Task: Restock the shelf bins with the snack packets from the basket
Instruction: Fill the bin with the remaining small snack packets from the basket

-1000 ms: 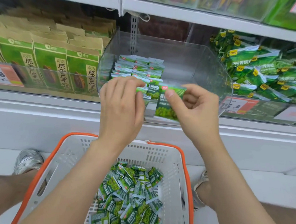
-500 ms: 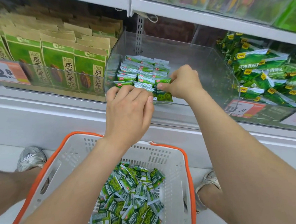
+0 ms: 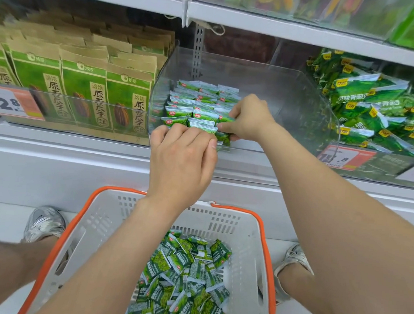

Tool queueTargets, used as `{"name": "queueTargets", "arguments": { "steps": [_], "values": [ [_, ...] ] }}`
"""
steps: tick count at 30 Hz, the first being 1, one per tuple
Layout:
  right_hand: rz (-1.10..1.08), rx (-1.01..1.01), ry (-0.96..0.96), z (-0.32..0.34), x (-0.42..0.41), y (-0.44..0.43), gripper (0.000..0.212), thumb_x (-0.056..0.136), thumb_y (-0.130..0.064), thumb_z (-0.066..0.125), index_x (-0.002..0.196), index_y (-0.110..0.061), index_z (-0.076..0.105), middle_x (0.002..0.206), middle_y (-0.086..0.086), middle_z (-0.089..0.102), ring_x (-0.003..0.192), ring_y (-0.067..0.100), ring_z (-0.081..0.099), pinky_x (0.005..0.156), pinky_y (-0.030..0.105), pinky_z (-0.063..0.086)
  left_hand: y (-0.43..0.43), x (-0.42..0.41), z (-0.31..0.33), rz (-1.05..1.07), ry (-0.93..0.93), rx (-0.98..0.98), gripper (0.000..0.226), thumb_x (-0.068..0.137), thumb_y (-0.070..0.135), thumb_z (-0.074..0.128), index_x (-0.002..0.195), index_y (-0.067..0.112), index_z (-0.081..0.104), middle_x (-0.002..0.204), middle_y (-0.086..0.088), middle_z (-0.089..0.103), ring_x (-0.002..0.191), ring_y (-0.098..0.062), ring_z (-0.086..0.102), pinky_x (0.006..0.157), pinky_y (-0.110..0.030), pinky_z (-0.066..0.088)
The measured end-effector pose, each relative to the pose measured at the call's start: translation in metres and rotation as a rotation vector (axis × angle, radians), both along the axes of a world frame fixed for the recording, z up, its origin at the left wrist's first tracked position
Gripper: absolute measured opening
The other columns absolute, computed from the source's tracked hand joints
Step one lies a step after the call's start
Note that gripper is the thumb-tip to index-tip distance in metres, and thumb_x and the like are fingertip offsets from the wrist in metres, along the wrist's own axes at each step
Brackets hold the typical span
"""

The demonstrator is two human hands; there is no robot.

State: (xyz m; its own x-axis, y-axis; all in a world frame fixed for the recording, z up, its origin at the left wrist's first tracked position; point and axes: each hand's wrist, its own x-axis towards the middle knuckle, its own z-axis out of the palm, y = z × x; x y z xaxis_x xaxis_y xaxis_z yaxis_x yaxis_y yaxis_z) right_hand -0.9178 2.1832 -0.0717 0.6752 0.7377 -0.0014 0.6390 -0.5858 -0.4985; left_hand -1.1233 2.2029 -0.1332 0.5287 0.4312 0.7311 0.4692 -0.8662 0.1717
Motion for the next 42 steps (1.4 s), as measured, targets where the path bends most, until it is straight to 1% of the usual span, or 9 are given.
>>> {"name": "queueTargets", "arguments": {
  "steps": [6,12,16,20,26,31,35,39,42],
  "values": [
    [-0.112,-0.069,-0.211,0.015,-0.011,-0.012,0.091,0.063,-0.067,0.09,0.121,-0.011,0.047,0.11,0.008,0.049,0.095,0.037,0.07,0.082,0.05,0.061,-0.001,-0.003,0.002,-0.028,0.018,-0.002,0.043,0.112,0.035,0.03,0.105,0.026,0.071,0.102,0.01,0.07,0.098,-0.025,0.059,0.095,-0.044,0.035],
    [-0.068,0.167,-0.337,0.023,-0.03,-0.034,0.02,0.096,-0.026,0.054,0.105,-0.01,0.063,0.104,0.012,0.066,0.102,0.04,0.06,0.077,0.041,0.052,-0.006,-0.002,0.006,-0.092,-0.105,-0.028,0.028,0.11,0.031,0.045,0.107,0.021,0.071,0.106,0.004,0.068,0.103,-0.026,0.06,0.097,-0.045,0.038],
    [0.051,0.626,-0.433,0.009,-0.071,-0.067,0.014,0.094,-0.021,0.055,0.086,-0.015,0.065,0.069,-0.003,0.065,0.067,0.024,0.06,0.065,0.041,0.048,-0.019,-0.003,0.001,-0.098,-0.34,0.002,0.013,0.102,0.021,0.064,0.104,0.011,0.073,0.104,-0.01,0.064,0.099,-0.036,0.058,0.086,-0.046,0.043],
    [0.177,0.809,-0.629,-0.039,-0.104,-0.1,0.009,0.085,-0.016,0.061,0.078,-0.013,0.064,0.057,-0.004,0.052,0.053,0.022,0.052,0.05,0.038,0.043,-0.026,-0.009,-0.033,-0.261,-0.252,0.038,0.011,0.093,0.013,0.063,0.089,0.003,0.066,0.085,-0.012,0.058,0.077,-0.035,0.053,0.067,-0.045,0.039],
    [0.359,0.233,-0.35,-0.15,-0.113,-0.126,0.022,0.086,-0.036,0.052,0.076,-0.02,0.064,0.058,-0.003,0.061,0.054,0.026,0.06,0.051,0.034,0.048,-0.027,-0.034,-0.127,-0.301,0.561,-0.499,0.023,0.084,0.049,0.04,0.08,0.029,0.052,0.069,0.005,0.061,0.067,-0.026,0.063,0.053,-0.032,0.041],
    [0.503,-0.428,-0.07,-0.222,-0.125,-0.151,0.027,0.097,-0.029,0.048,0.081,-0.014,0.064,0.073,0.008,0.064,0.068,0.029,0.06,0.062,0.04,0.055,-0.036,-0.06,-0.211,-0.325,1.165,-0.774,0.021,0.102,0.021,0.046,0.09,0.024,0.063,0.089,-0.005,0.069,0.076,-0.025,0.062,0.072,-0.044,0.058],
    [0.53,-0.647,0.102,-0.254,-0.135,-0.162,0.018,0.097,-0.02,0.053,0.095,-0.012,0.069,0.088,0.011,0.07,0.079,0.03,0.066,0.071,0.043,0.059,-0.062,-0.081,-0.255,-0.333,1.338,-1.021,0.039,0.108,0.022,0.049,0.147,0.026,0.047,0.112,-0.004,0.064,0.092,-0.024,0.065,0.085,-0.043,0.057],
    [0.491,-0.706,0.145,-0.266,-0.138,-0.167,0.018,0.101,-0.024,0.053,0.103,-0.012,0.066,0.096,0.009,0.067,0.083,0.03,0.063,0.07,0.037,0.051,-0.074,-0.082,-0.275,-0.32,1.338,-1.121,0.061,0.106,0.022,0.06,0.159,0.032,0.032,0.151,-0.011,0.053,0.12,-0.03,0.064,0.1,-0.043,0.055],
    [0.488,-0.766,0.174,-0.269,-0.143,-0.167,0.014,0.101,-0.019,0.051,0.092,-0.011,0.058,0.087,0.008,0.057,0.082,0.032,0.059,0.07,0.037,0.049,-0.08,-0.08,-0.282,-0.307,1.25,-1.14,0.058,0.101,0.015,0.068,0.152,0.029,0.046,0.151,-0.01,0.053,0.126,-0.029,0.061,0.098,-0.035,0.051]
  ]
}}
